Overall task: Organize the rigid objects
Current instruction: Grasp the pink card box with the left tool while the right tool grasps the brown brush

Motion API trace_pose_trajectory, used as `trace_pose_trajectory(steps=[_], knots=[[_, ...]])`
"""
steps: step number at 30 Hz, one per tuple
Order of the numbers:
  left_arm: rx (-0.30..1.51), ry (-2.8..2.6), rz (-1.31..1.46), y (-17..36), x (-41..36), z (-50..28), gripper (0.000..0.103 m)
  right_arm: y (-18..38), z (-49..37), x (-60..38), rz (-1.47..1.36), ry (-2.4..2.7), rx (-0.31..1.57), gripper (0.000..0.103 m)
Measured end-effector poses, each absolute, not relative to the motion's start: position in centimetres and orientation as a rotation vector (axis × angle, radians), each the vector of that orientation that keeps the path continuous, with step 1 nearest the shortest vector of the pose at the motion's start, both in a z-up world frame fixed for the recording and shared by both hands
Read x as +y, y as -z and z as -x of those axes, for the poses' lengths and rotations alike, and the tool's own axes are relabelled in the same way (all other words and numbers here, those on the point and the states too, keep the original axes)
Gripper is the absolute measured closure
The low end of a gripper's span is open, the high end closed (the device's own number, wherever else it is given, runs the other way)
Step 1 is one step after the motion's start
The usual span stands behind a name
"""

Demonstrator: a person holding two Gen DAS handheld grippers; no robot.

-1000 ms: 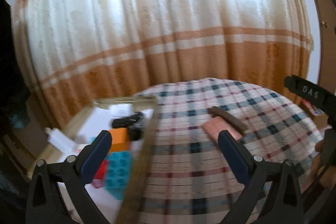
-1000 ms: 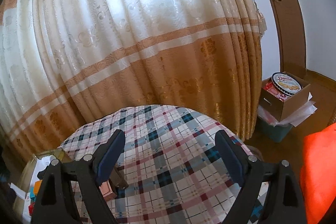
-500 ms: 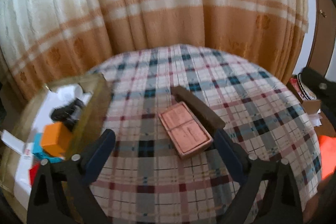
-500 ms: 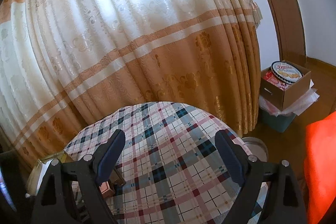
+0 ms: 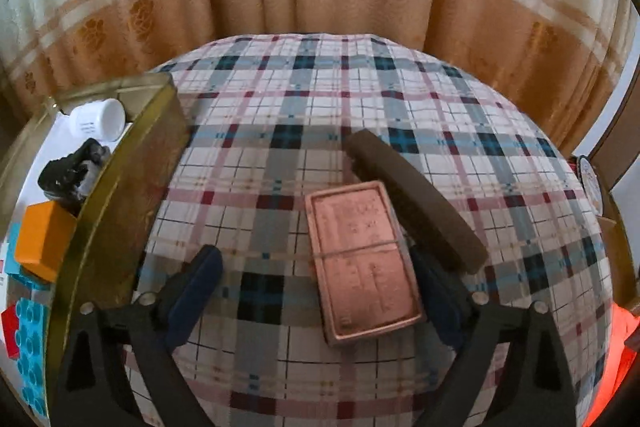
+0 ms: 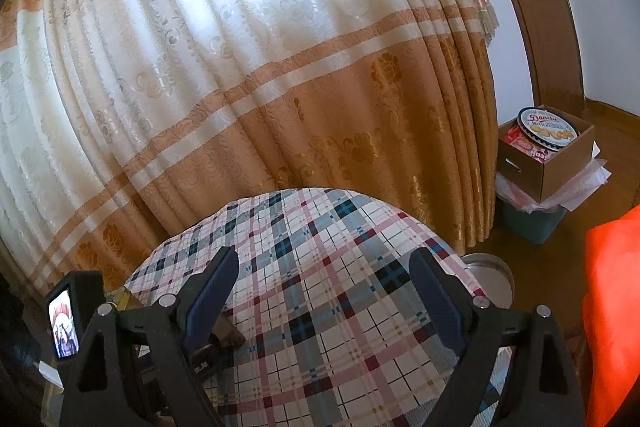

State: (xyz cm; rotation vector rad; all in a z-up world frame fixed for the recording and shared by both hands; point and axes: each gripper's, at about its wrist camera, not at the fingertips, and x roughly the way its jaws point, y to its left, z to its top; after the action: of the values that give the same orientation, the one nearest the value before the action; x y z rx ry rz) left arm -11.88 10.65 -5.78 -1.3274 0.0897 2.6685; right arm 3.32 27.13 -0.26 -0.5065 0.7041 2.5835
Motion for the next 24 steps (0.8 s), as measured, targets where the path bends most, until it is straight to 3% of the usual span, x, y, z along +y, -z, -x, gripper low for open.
trace_pose_trajectory(steps=[3, 5, 16, 24], knots=[[0.105, -2.656, 1.288, 5.5, 10.7, 11.4, 0.034, 0.3, -3.2, 27.1, 0.514, -2.582, 0.698, 0.014], [0.126, -2.628, 1.257, 5.3, 10.9, 11.0, 0.057, 0.2, -3.2, 27.0, 0.516, -2.584, 0.688, 0.014], [0.053, -2.621, 1.208, 4.4, 9.0, 8.3, 0.057, 0.4, -2.0, 26.5, 0.594, -2.605, 0.656, 0.014], [0.071, -2.716, 0.997, -0.2, 6.3, 4.7, 0.057, 0.6, 1.5, 24.2, 0.765, -2.727, 0.557, 0.014]])
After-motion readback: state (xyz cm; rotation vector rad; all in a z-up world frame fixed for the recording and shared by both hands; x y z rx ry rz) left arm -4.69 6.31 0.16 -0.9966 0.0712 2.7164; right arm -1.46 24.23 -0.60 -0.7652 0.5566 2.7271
